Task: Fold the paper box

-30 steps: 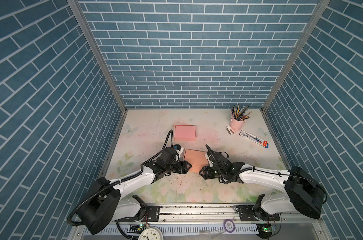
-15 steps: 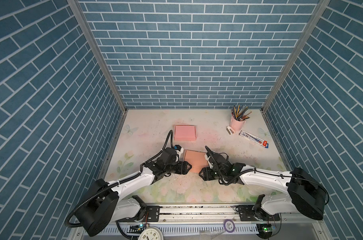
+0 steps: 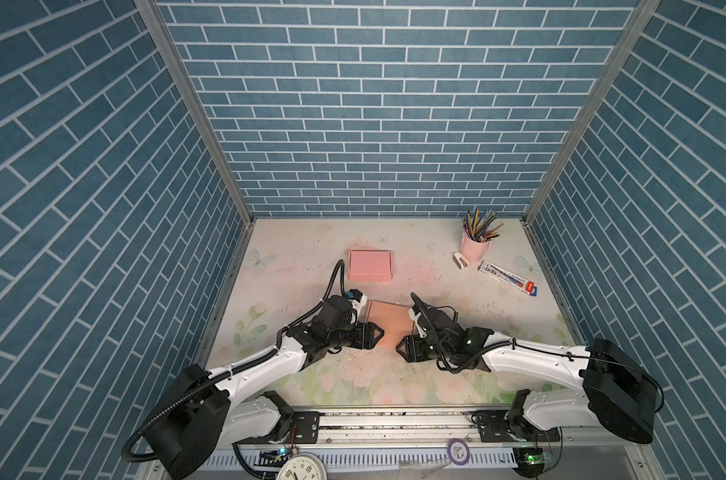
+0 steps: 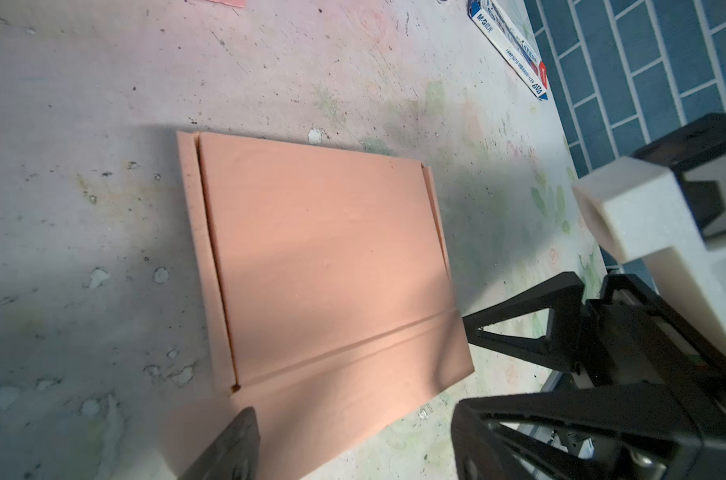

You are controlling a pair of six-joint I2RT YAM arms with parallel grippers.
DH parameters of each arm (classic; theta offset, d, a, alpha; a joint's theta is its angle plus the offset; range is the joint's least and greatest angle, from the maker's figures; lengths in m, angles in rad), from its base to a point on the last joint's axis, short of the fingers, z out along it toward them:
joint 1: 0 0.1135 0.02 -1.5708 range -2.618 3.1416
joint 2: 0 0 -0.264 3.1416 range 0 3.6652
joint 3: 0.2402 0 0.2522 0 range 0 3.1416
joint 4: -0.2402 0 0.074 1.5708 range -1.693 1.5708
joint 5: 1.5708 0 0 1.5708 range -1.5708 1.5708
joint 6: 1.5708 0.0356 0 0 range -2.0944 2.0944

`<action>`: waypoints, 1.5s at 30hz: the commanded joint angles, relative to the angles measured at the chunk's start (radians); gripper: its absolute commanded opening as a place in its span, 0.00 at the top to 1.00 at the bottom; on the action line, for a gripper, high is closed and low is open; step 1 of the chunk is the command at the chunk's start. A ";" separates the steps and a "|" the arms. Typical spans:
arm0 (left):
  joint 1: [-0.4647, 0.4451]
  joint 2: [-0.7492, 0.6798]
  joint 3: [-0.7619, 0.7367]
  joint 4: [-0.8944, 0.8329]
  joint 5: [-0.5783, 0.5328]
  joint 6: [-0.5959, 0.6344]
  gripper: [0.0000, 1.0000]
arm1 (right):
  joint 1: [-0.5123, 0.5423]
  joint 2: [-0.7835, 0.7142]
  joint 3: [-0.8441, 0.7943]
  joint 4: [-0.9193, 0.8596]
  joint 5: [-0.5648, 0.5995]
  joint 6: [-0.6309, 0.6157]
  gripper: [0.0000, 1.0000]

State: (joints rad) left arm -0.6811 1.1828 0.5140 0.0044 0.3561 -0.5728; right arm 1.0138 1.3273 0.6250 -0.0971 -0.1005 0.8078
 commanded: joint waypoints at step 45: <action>0.006 0.057 -0.040 0.026 -0.026 0.043 0.26 | 0.011 0.044 0.006 0.025 0.011 0.035 0.33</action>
State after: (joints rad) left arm -0.6682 1.2469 0.4953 -0.0017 0.3122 -0.5159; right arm 1.0149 1.3602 0.6254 -0.0814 -0.0975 0.8131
